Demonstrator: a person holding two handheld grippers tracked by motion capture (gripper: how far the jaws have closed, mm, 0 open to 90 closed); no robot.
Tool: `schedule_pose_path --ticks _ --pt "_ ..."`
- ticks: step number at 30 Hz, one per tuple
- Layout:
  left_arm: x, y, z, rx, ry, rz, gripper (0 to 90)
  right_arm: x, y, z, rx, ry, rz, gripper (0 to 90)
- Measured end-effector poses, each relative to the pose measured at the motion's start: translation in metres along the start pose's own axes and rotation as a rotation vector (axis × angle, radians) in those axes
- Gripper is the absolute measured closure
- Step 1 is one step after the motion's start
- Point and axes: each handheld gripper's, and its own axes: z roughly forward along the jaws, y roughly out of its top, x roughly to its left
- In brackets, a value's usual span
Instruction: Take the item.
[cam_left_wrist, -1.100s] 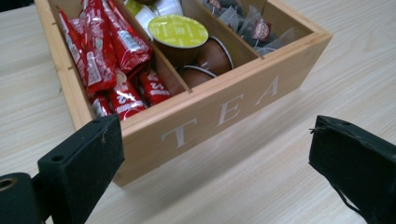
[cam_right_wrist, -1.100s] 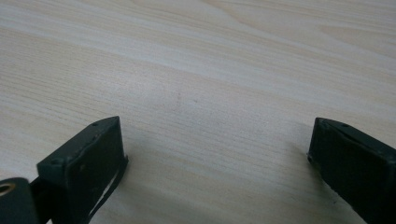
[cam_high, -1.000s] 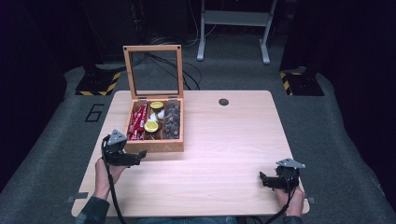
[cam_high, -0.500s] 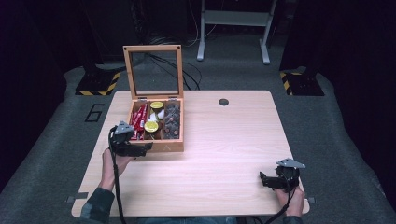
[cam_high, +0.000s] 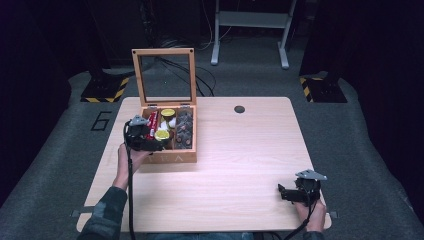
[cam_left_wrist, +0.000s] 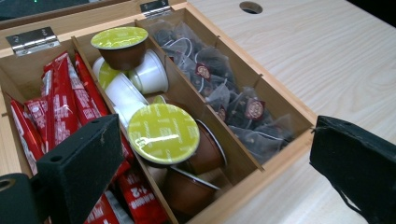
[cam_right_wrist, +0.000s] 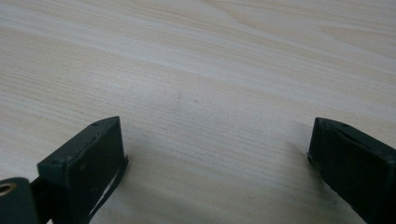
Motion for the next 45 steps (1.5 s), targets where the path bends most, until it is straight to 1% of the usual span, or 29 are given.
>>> schedule_pose_path --ticks 2,4,6,7,8,9,10,12,14,15,16,18,19,21,22,24,25,27,28,29,30,32,34,35,39,40,42,44,45 --pt "0.001 0.001 0.002 -0.001 0.007 0.007 2.8 0.0 0.0 0.0 0.002 0.0 0.004 3.1" --pt "0.004 0.003 0.008 0.012 0.007 -0.006 3.2 0.0 0.0 0.0 0.001 0.001 0.002 3.1" --pt "0.007 0.004 0.014 0.026 0.008 -0.009 3.8 0.0 0.0 0.0 0.001 0.001 0.003 3.2" --pt "0.009 0.005 0.016 0.027 0.011 -0.005 4.2 0.0 0.0 0.0 -0.001 0.001 -0.001 3.3" --pt "0.01 0.005 0.019 0.033 0.009 -0.011 4.6 0.0 0.0 0.0 0.0 0.003 -0.004 3.3" --pt "0.01 0.006 0.021 0.029 0.013 -0.016 5.0 0.0 0.0 0.0 0.0 0.003 -0.004 3.3" --pt "0.012 0.006 0.023 0.037 0.015 -0.013 5.6 0.0 0.0 0.0 -0.001 0.003 -0.004 3.4" --pt "0.014 0.007 0.027 0.04 0.023 -0.009 8.6 0.0 0.0 0.0 -0.001 0.003 -0.004 3.6" --pt "0.016 0.007 0.032 0.06 0.033 -0.005 9.5 0.0 0.0 0.0 -0.001 0.003 -0.005 3.6" --pt "0.017 0.006 0.034 0.071 0.034 0.003 11.3 0.0 0.0 0.0 -0.002 0.003 -0.005 3.6" --pt "0.017 0.006 0.035 0.078 0.035 -0.001 13.7 0.0 0.0 0.0 -0.002 0.003 -0.005 3.6" --pt "0.018 0.004 0.04 0.093 0.043 -0.005 15.1 0.0 0.0 0.0 -0.002 0.003 -0.005 3.6" --pt "0.018 0.004 0.04 0.093 0.043 -0.005 15.3 0.0 0.0 0.0 -0.002 0.003 -0.005 3.6" --pt "0.019 0.005 0.041 0.128 0.054 0.03 16.1 0.0 0.0 0.0 -0.002 0.003 -0.005 3.6" --pt "0.017 0.004 0.043 0.119 0.064 0.028 17.5 0.0 0.0 0.0 -0.003 0.004 -0.005 3.6" --pt "0.017 0.005 0.045 0.146 0.076 0.046 19.0 0.0 0.0 0.0 -0.002 0.003 -0.005 3.6" --pt "0.016 0.005 0.046 0.14 0.088 0.047 20.6 0.0 0.0 0.0 -0.002 0.003 -0.005 3.7" --pt "0.016 0.005 0.047 0.16 0.098 0.063 21.1 0.0 0.0 0.0 -0.002 0.003 -0.004 3.6" --pt "0.016 0.005 0.048 0.168 0.106 0.064 21.7 0.0 0.0 0.0 -0.002 0.003 -0.005 3.6" --pt "0.016 0.004 0.049 0.171 0.111 0.063 22.1 0.0 0.0 0.0 -0.002 0.004 -0.005 3.6" --pt "0.017 0.004 0.05 0.171 0.123 0.054 23.5 0.0 0.0 0.0 -0.002 0.004 -0.005 3.6" --pt "0.017 0.003 0.051 0.172 0.124 0.049 24.7 0.0 0.0 0.0 -0.002 0.004 -0.005 3.6" --pt "0.019 0.002 0.052 0.172 0.118 0.038 28.0 0.0 0.0 0.0 -0.002 0.004 -0.005 3.6" --pt "0.02 0.001 0.052 0.179 0.12 0.036 28.0 0.0 0.0 0.0 -0.002 0.004 -0.005 3.6" --pt "0.019 0.001 0.051 0.169 0.126 0.038 30.9 0.0 0.0 0.0 -0.003 0.004 -0.004 3.6" --pt "0.019 0.002 0.05 0.185 0.128 0.052 31.3 0.0 0.0 0.0 -0.002 0.004 -0.005 3.6" --pt "0.018 0.001 0.051 0.177 0.135 0.054 31.2 0.0 0.0 0.0 -0.002 0.004 -0.005 3.6" --pt "0.017 0.001 0.052 0.181 0.135 0.061 31.0 0.0 0.0 0.0 -0.002 0.004 -0.005 3.6" --pt "0.016 0.001 0.053 0.18 0.145 0.065 30.3 0.0 0.0 0.0 -0.002 0.004 -0.005 3.6"
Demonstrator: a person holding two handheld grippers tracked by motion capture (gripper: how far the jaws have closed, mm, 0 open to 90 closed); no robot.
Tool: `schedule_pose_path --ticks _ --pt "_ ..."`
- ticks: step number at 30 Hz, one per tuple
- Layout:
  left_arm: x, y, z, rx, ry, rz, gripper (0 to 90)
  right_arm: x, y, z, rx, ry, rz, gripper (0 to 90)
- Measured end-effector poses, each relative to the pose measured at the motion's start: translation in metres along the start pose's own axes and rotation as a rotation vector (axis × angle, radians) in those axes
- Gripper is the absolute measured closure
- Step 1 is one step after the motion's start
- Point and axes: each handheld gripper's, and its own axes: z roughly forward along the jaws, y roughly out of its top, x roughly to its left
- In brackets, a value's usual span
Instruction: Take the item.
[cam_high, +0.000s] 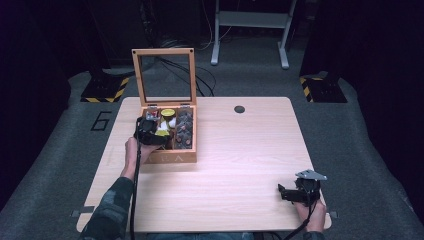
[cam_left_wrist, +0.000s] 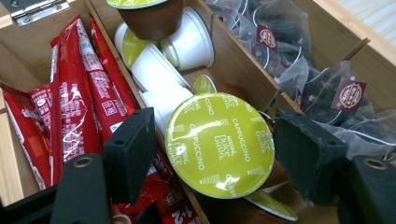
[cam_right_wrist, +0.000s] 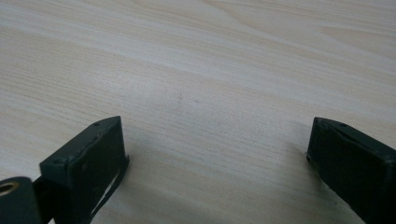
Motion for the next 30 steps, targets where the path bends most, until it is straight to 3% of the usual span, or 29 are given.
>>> schedule_pose_path --ticks 3,13,21,23,28,30 --pt "-0.0028 0.0006 0.0004 0.01 0.017 0.021 28.4 0.0 0.0 0.0 0.0 0.0 0.0 3.6" --pt "-0.004 -0.0004 -0.0023 -0.023 0.04 0.016 35.7 0.0 0.0 0.0 0.0 0.0 0.0 3.6" --pt "-0.0019 -0.0017 -0.0051 -0.05 0.001 -0.004 39.6 0.0 0.0 0.0 0.0 0.0 0.0 3.6" --pt "-0.0019 -0.0013 -0.0061 -0.062 -0.024 -0.005 47.6 0.0001 0.0 0.0 0.0 0.0 0.0 3.6" --pt "-0.0053 0.0007 -0.0034 -0.023 -0.029 0.023 49.0 0.0 0.0 0.0 0.0 0.0 0.0 3.6" --pt "-0.0055 0.0 0.0008 -0.013 -0.031 0.013 46.3 0.0 -0.0001 0.0 -0.001 0.0 0.0 3.7"
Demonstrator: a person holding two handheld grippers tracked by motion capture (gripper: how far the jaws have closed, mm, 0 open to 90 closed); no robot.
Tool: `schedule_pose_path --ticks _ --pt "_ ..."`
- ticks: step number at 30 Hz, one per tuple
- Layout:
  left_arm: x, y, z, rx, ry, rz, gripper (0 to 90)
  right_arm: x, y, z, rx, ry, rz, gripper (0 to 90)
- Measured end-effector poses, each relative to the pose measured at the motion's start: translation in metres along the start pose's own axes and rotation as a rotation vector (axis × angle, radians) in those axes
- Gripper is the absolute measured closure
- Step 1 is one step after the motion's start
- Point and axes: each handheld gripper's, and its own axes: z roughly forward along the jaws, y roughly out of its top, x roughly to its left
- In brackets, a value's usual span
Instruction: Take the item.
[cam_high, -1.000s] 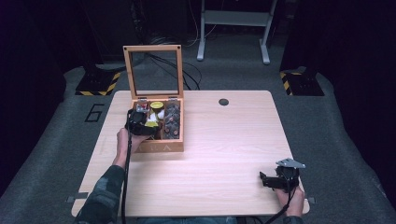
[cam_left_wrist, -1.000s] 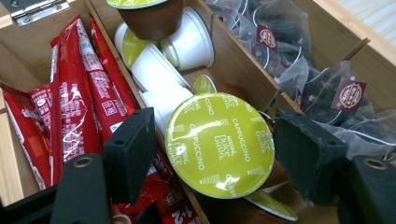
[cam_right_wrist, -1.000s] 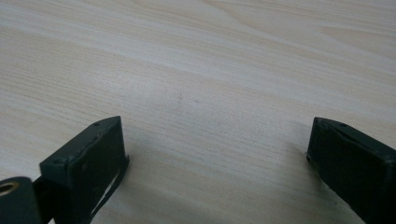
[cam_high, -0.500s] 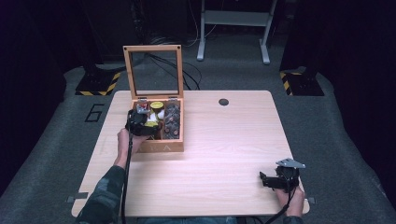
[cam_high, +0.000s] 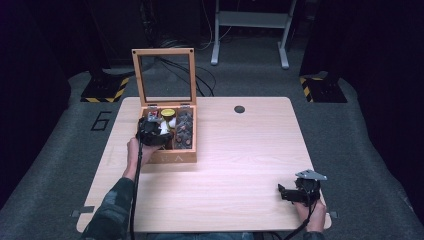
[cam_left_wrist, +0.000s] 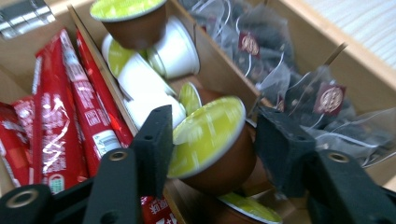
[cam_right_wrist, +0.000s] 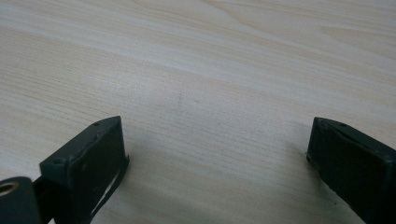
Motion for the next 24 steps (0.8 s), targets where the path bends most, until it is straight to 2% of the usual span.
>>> schedule_pose_path --ticks 4,7,11,14,17,24 --pt "-0.0022 -0.0007 0.0072 0.033 -0.013 0.021 44.0 0.0 0.0 0.0 -0.001 0.0 0.001 3.7" --pt "-0.0034 0.0003 0.0079 0.024 0.011 0.028 43.7 0.0001 0.0001 -0.0001 0.002 0.0 0.0 3.7" --pt "-0.0024 -0.0006 0.0084 0.032 0.027 0.025 51.1 0.0 0.0 -0.0001 0.001 0.0 0.0 3.7" --pt "-0.001 -0.0009 0.0076 0.037 0.013 0.02 53.1 0.0 0.0 0.0 -0.002 0.001 0.001 3.7" --pt "-0.0023 -0.0007 0.0075 0.028 0.023 0.023 53.7 0.0 0.0 -0.0001 -0.001 0.001 0.001 3.7" --pt "-0.0009 0.0005 0.0005 0.003 0.012 0.023 54.3 0.0 0.0 0.0 0.001 0.0 0.0 3.7"
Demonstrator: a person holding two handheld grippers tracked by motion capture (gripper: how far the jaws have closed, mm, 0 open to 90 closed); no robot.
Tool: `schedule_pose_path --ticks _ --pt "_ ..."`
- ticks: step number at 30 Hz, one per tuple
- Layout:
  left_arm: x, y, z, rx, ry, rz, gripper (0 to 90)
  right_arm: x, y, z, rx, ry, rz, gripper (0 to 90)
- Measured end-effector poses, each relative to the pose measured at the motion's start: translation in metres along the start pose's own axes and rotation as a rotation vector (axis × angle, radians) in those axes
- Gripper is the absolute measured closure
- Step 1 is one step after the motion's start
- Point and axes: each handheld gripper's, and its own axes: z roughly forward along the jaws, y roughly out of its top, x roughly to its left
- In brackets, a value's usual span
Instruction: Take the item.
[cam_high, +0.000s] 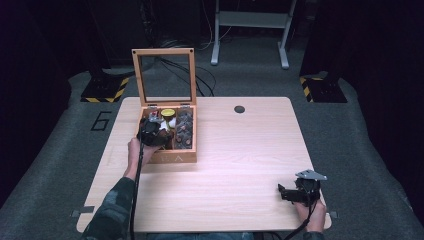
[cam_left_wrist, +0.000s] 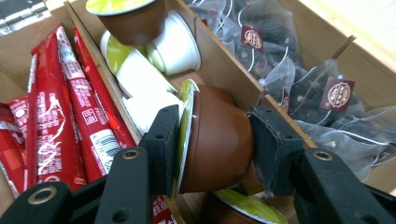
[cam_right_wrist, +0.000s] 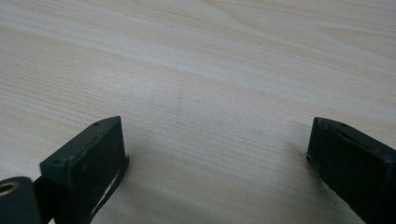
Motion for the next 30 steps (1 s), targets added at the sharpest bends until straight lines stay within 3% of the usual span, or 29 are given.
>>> schedule_pose_path --ticks 18,30 --pt "-0.005 0.005 -0.027 -0.097 -0.015 0.002 54.7 0.0 0.0 0.0 -0.002 0.001 0.001 3.7" --pt "-0.023 0.013 -0.046 -0.16 -0.032 0.049 54.8 0.0 0.0 0.0 -0.002 0.001 0.001 3.7"
